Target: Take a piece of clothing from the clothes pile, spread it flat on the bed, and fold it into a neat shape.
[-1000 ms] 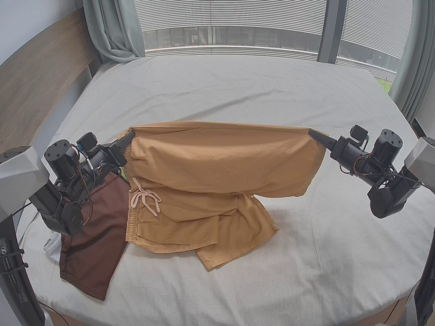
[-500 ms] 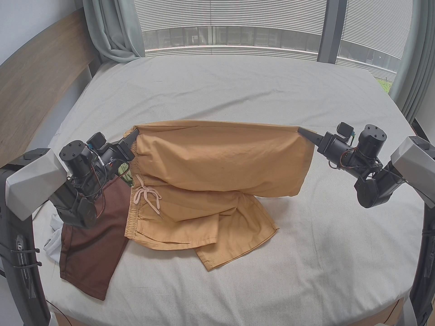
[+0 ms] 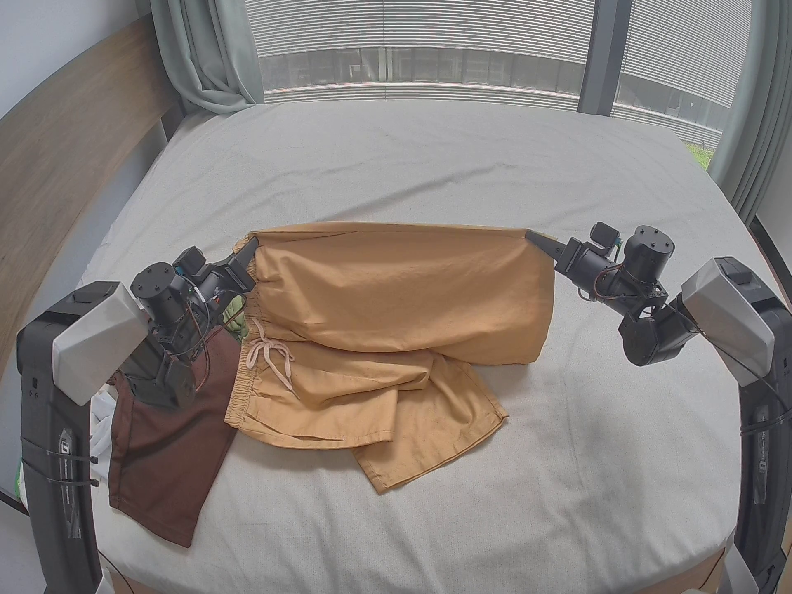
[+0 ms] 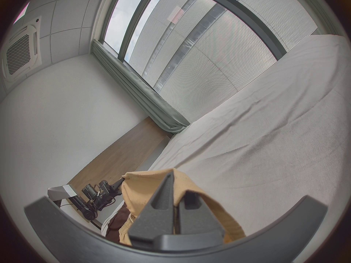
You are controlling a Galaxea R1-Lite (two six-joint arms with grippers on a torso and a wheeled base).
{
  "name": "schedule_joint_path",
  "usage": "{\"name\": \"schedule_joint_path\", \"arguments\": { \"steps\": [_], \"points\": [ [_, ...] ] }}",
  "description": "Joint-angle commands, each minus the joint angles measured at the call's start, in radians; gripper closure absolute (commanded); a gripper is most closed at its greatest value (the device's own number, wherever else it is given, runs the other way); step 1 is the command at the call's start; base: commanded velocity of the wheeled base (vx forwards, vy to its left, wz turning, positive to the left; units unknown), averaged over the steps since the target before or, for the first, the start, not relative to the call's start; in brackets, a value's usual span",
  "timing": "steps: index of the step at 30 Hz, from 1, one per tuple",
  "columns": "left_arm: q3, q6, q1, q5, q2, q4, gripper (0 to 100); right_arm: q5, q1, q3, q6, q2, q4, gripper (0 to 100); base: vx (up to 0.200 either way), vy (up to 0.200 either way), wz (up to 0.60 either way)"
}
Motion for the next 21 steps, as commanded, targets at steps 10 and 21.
{"name": "schedule_joint_path", "arguments": {
  "steps": [10,21],
  "points": [
    [-0.110,-0.002,-0.002,0.001,0.077,0.032,100,-0.001,0.005,-0.139,0.000,0.079,0.034,100,0.000,0.000,0.00],
    [-0.144,-0.004,0.000,0.001,0.081,0.051,0,-0.004,0.005,-0.195,-0.002,0.105,0.040,0,0.000,0.000,0.00]
  ]
}}
